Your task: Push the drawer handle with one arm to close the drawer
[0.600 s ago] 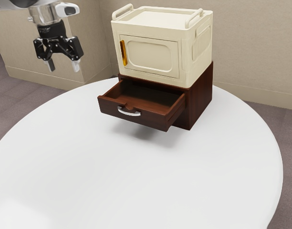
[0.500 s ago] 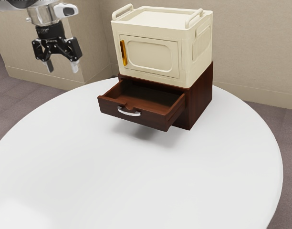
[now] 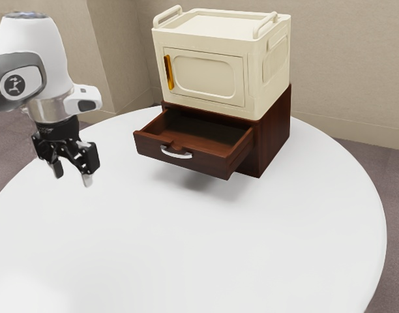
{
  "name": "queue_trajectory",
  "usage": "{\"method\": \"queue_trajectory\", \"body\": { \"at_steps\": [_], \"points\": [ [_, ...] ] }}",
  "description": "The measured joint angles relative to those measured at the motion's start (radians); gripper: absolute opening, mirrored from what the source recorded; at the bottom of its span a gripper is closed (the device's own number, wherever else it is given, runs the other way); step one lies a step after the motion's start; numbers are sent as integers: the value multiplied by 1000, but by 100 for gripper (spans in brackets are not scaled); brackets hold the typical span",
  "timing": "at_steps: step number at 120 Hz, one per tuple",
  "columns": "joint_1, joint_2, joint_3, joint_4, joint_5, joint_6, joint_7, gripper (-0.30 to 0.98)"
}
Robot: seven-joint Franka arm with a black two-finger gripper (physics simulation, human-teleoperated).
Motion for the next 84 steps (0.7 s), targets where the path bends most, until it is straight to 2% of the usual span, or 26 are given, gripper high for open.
{"method": "queue_trajectory", "body": {
  "at_steps": [44, 64, 84],
  "points": [
    [-1, 260, -52, 39, -37, 250, -30, 28],
    [3, 350, -67, 100, -39, 315, -46, 17],
    [-5, 447, -79, 183, -32, 346, -57, 11]
  ]
}}
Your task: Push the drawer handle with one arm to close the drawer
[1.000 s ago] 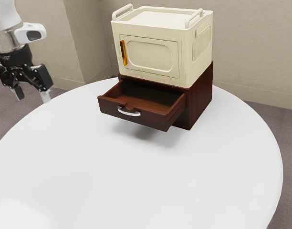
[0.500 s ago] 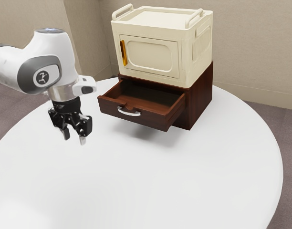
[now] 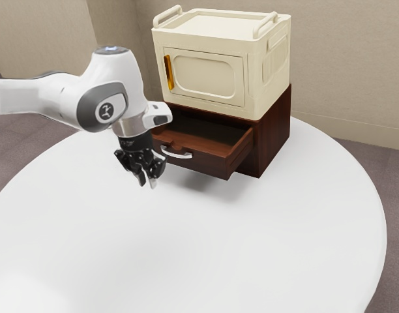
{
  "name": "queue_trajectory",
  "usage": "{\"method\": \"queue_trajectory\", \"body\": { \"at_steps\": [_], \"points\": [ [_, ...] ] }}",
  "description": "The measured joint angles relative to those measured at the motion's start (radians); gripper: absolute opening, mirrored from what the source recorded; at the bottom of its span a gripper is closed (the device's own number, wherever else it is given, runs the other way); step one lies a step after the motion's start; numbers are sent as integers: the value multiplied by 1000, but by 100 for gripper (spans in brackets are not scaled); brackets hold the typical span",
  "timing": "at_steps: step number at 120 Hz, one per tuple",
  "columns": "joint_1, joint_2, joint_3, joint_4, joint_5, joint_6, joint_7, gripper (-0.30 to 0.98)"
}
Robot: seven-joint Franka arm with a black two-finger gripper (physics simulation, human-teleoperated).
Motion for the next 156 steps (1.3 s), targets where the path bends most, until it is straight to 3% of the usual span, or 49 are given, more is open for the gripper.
{"method": "queue_trajectory", "body": {
  "at_steps": [83, 156],
  "points": [
    [13, 380, 34, 382, 86, 22, -13, 5],
    [13, 617, 50, 694, 127, 101, 22, 4]
  ]
}}
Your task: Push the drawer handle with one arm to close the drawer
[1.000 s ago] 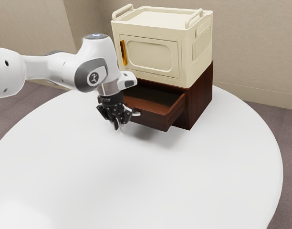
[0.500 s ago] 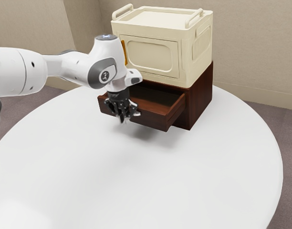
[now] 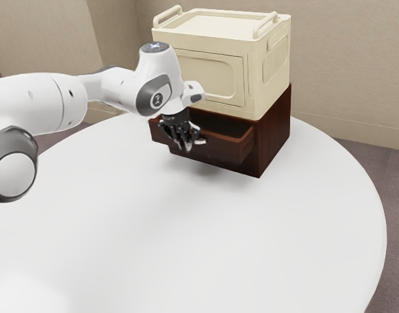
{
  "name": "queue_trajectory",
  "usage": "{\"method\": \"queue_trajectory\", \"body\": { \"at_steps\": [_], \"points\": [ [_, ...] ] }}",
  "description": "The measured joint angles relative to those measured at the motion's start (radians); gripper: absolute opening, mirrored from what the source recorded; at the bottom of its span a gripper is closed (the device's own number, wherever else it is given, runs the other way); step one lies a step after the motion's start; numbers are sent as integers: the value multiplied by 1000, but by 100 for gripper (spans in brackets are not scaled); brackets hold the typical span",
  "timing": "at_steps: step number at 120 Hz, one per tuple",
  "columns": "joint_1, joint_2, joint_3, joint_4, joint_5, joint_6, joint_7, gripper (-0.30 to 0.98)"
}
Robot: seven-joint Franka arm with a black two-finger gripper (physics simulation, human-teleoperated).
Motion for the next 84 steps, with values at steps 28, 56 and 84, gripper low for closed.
{"method": "queue_trajectory", "body": {
  "at_steps": [28, 56, 84],
  "points": [
    [0, 74, -5, 89, 3, 56, 25, 4],
    [0, 117, -6, 144, 2, 138, 55, 4],
    [0, 177, -12, 220, 2, 184, 85, 4]
  ]
}}
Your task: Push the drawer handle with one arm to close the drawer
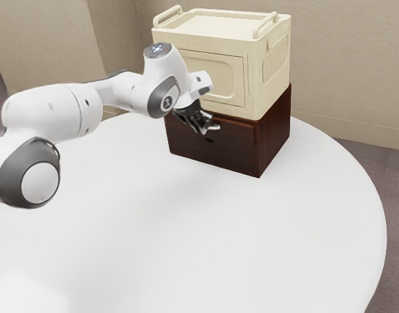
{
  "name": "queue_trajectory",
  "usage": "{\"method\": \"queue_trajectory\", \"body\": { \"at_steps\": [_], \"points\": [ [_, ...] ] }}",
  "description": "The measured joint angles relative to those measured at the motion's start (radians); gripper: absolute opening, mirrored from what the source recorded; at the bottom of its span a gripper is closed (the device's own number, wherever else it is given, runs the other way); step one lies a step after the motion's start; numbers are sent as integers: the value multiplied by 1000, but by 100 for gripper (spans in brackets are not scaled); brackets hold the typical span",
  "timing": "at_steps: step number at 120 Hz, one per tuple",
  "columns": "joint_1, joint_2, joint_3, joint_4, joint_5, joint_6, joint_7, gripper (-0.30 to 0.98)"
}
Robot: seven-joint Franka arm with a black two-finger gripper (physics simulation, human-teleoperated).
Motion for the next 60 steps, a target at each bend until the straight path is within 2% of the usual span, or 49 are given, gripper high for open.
{"method": "queue_trajectory", "body": {
  "at_steps": [14, 19, 22, 34, 40, 50, 60],
  "points": [
    [0, 25, -9, 18, 1, 20, 12, 4],
    [0, -1, -10, -13, -3, 25, 17, 5],
    [0, -51, -10, -81, -11, 28, 18, 6],
    [0, -430, -8, -557, -57, 25, 2, 15],
    [-1, -593, -7, -700, -103, -20, -10, 22],
    [-12, -760, 27, -758, -197, -173, -28, 36],
    [2, -802, 44, -633, -243, -338, -38, 47]
  ]
}}
